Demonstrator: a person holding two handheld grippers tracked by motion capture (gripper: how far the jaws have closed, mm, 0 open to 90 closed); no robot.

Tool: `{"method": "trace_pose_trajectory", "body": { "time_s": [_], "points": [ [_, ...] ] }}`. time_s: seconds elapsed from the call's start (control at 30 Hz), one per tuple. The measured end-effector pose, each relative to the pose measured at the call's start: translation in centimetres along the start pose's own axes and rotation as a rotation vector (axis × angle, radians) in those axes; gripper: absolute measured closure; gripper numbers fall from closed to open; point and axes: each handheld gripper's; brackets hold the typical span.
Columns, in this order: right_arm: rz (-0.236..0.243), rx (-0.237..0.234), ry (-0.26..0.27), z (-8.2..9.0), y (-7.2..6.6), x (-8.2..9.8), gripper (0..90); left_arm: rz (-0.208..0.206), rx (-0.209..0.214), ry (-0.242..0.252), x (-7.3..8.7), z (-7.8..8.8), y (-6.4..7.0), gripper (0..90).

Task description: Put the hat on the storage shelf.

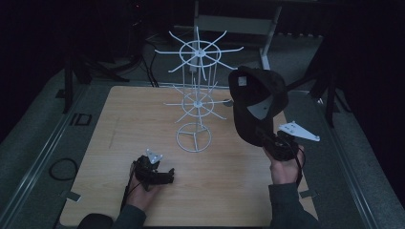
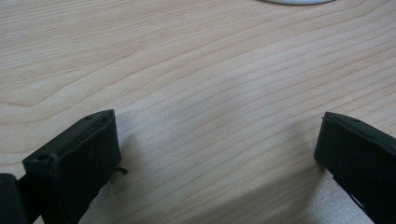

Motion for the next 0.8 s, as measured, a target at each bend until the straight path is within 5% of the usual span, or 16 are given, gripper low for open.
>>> {"method": "trace_pose_trajectory", "body": {
  "time_s": [0.8],
  "points": [
    [0.026,0.013,0.03,0.8,0.3,-2.0,86.4,0.0,0.002,-0.002,0.0,0.0,0.0,0.2]
  ]
}}
Point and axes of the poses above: each handheld gripper's, and its own axes: z roughly backward along the jaws, x roughly out of its underside, y roughly to its right, and after that the axes turned 6 degrees about y, right-handed
